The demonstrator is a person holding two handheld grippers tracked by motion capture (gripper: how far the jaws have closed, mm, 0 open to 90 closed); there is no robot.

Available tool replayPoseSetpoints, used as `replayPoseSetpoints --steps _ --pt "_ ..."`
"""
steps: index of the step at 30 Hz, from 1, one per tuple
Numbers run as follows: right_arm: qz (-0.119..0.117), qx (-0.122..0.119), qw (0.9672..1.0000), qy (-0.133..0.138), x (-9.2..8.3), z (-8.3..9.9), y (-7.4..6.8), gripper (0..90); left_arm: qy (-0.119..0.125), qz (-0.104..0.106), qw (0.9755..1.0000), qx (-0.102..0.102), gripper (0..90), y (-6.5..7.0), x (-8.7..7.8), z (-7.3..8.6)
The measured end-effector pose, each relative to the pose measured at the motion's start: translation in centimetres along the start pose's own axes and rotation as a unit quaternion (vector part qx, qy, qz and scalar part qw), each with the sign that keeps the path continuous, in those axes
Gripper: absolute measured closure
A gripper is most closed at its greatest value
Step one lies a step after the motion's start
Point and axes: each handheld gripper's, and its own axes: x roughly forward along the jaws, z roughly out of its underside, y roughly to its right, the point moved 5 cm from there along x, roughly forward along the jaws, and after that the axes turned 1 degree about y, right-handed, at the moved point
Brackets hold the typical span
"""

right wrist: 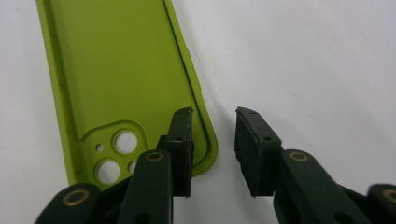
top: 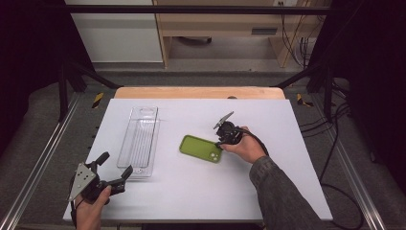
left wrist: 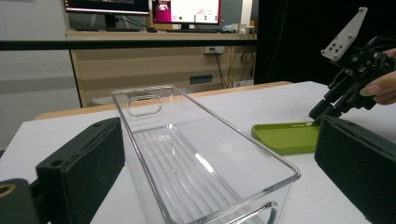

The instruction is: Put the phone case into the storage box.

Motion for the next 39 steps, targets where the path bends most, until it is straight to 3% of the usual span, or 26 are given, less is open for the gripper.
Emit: replayPoseSetpoints --steps 11,28,39 --pt "-0.008 -0.014 0.9999 0.000 0.04 -0.04 -0.16 78.3 -0.002 0.001 1.0000 0.002 1.6 0.05 0.03 0.03" --pt "-0.013 -0.015 0.9998 -0.001 0.09 -0.07 -0.07 79.4 -0.003 0.000 1.0000 0.002 1.6 0.05 0.05 0.05" --pt "-0.002 -0.046 0.9990 0.000 0.11 -0.10 -0.16 83.8 -0.005 0.001 1.0000 0.003 1.6 0.11 0.13 0.09"
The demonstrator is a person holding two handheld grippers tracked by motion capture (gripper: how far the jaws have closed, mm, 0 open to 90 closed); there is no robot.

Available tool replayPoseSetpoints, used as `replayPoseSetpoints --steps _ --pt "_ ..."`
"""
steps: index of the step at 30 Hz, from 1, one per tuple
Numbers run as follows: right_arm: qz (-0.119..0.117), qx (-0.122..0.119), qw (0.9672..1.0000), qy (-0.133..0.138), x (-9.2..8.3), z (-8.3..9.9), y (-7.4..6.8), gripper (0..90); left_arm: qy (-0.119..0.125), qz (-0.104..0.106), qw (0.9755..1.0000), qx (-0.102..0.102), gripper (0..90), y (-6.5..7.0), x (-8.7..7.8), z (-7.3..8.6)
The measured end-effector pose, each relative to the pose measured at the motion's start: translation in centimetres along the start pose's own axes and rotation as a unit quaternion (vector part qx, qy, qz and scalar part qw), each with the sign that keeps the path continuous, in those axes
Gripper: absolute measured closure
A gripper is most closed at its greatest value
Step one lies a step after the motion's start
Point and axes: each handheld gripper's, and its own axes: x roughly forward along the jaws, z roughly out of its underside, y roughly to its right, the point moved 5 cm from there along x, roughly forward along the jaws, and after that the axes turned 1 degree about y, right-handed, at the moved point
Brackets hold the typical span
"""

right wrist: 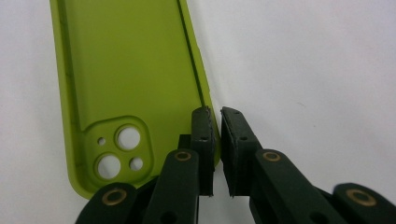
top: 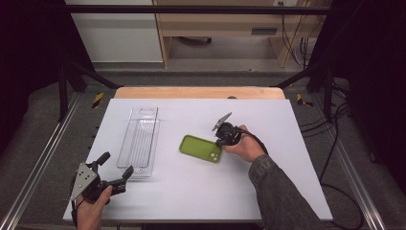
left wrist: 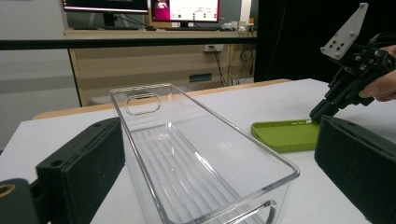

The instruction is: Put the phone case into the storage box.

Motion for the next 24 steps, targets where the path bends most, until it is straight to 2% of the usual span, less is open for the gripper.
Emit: replayPoseSetpoints --steps 5,13,15,20,24 --pt "0.007 -0.020 0.9998 -0.002 0.0 0.0 -0.1 87.1 0.000 -0.001 1.0000 0.001 1.6 0.0 0.0 0.0" --pt "0.014 -0.029 0.9995 0.004 -0.6 -0.1 -0.4 87.9 -0.002 -0.003 1.0000 0.004 1.6 0.0 -0.1 0.0" --pt "0.015 -0.029 0.9994 0.011 -1.0 -0.2 -0.5 87.9 -0.005 -0.002 0.9999 0.011 1.6 0.2 0.0 -0.1" --pt "0.017 -0.032 0.9990 0.024 -2.4 -0.3 -0.9 87.9 -0.024 0.005 0.9988 0.044 1.6 1.1 0.1 -0.2" --pt "0.020 -0.041 0.9984 0.033 -3.5 -0.3 -1.5 87.9 -0.046 0.020 0.9959 0.075 1.6 2.1 0.5 -0.5"
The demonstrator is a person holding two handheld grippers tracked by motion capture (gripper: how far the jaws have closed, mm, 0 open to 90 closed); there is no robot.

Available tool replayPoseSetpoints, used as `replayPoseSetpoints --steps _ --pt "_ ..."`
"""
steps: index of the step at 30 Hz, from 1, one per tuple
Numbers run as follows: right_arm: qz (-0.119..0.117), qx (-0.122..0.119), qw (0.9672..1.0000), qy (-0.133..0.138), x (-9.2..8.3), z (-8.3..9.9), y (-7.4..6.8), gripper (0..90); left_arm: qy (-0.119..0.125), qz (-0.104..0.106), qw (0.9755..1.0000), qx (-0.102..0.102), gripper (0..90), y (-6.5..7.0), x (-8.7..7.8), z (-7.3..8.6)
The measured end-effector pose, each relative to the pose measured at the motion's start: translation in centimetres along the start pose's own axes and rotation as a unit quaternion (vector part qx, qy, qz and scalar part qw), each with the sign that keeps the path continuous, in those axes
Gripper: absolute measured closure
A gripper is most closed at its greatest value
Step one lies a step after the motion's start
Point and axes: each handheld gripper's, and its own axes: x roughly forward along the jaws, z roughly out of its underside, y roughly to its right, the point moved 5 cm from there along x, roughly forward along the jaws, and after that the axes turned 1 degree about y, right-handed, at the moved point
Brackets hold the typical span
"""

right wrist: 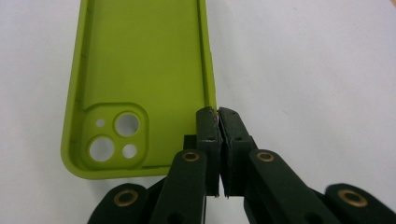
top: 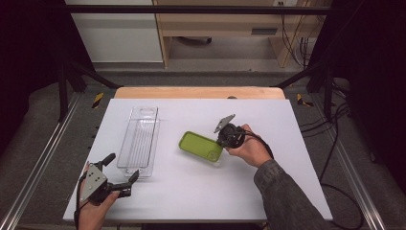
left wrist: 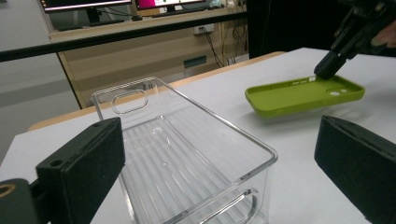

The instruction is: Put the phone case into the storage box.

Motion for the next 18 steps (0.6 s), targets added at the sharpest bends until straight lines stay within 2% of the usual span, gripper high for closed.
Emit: replayPoseSetpoints --steps 5,7,9,12,15,17,18 --pt "0.000 -0.014 0.9999 -0.002 -1.3 -0.1 -0.6 87.9 -0.021 0.020 0.9990 0.036 2.1 0.9 0.7 -1.3" --pt "0.000 -0.019 0.9998 -0.002 -1.8 0.0 -0.7 87.9 -0.035 0.031 0.9978 0.046 3.1 1.3 1.2 -1.7" --pt "0.000 -0.025 0.9997 -0.004 -2.3 0.0 -0.7 87.9 -0.047 0.041 0.9956 0.070 3.4 1.7 1.7 -2.1" --pt "0.000 -0.026 0.9996 -0.010 -2.8 0.1 -0.8 87.9 -0.061 0.064 0.9913 0.098 3.4 2.5 2.9 -3.1" --pt "-0.003 -0.029 0.9995 -0.011 -3.2 0.1 -1.0 87.9 -0.068 0.085 0.9876 0.113 3.3 3.4 3.7 -3.7" --pt "-0.008 -0.030 0.9994 -0.016 -3.4 0.2 -1.1 87.9 -0.083 0.098 0.9813 0.143 2.8 4.2 4.4 -4.0" --pt "-0.012 -0.030 0.9993 -0.018 -3.4 0.3 -1.1 87.9 -0.088 0.104 0.9793 0.150 3.0 4.6 4.7 -4.2"
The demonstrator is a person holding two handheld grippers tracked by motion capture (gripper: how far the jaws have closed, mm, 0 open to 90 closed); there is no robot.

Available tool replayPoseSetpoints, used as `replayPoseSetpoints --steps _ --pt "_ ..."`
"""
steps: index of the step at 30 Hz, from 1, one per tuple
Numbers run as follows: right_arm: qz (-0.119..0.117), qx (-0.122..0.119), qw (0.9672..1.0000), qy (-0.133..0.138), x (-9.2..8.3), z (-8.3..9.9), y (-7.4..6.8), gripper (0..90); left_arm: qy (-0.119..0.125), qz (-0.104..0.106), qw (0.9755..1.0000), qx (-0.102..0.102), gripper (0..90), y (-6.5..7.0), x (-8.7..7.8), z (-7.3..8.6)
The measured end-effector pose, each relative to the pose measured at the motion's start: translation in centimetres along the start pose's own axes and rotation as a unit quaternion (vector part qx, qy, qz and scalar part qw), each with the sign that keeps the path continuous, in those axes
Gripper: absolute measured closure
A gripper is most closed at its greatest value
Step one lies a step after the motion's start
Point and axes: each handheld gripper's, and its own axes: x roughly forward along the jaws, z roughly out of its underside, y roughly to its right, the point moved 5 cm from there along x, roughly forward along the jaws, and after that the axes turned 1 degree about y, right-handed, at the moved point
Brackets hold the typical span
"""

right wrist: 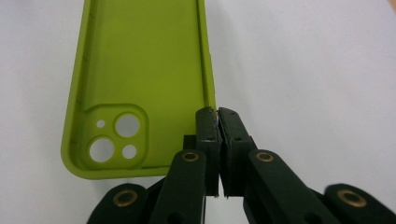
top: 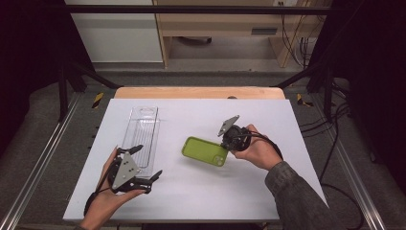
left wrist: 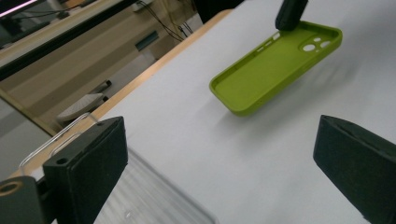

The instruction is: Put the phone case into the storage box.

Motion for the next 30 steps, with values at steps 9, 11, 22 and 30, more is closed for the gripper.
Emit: replayPoseSetpoints --steps 9,11,22,30 --pt "-0.005 -0.003 1.0000 0.000 -0.5 0.1 -0.1 88.0 -0.004 0.050 0.9981 0.034 3.3 2.0 2.5 -2.9" --pt "-0.004 -0.004 1.0000 -0.001 -0.6 0.1 -0.1 88.0 -0.008 0.061 0.9970 0.046 3.4 2.3 3.1 -3.5" --pt "0.002 -0.018 0.9998 -0.001 -1.7 -0.8 -0.5 88.0 -0.034 0.100 0.9870 0.121 4.6 3.9 5.7 -5.0" --pt "0.003 -0.029 0.9996 -0.002 -1.7 -1.3 -0.8 88.0 -0.036 0.108 0.9858 0.124 6.6 3.9 6.2 -4.9"
